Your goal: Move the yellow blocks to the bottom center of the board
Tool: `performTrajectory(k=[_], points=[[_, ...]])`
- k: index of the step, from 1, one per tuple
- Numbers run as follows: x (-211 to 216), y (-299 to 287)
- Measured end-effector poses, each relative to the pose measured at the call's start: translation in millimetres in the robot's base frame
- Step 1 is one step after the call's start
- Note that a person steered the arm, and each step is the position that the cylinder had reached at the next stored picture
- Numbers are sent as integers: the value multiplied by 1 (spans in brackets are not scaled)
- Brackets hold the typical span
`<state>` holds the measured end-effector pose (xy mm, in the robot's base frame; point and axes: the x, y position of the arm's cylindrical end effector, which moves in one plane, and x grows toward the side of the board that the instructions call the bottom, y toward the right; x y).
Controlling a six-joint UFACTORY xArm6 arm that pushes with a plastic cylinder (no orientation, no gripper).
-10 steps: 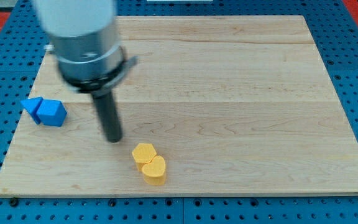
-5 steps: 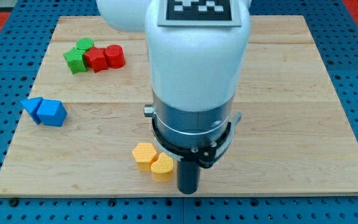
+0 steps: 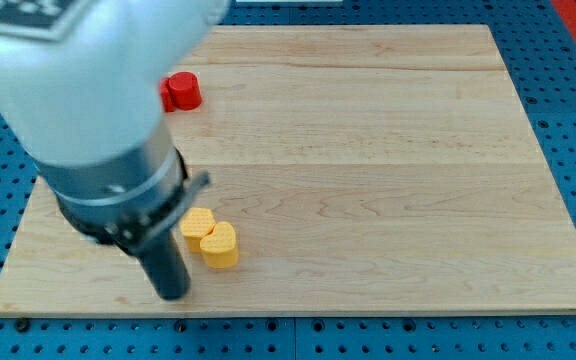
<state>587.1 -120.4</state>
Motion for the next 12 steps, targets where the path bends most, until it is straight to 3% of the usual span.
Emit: performTrajectory(k=[1, 2, 3, 4, 5, 6, 7, 8, 9, 10, 12], points=[[-41, 27], [-39, 90], [-35, 102], [6, 82], [30, 146], [-2, 153], [31, 138], [31, 75], [0, -21], [-59, -28], [-90, 81]])
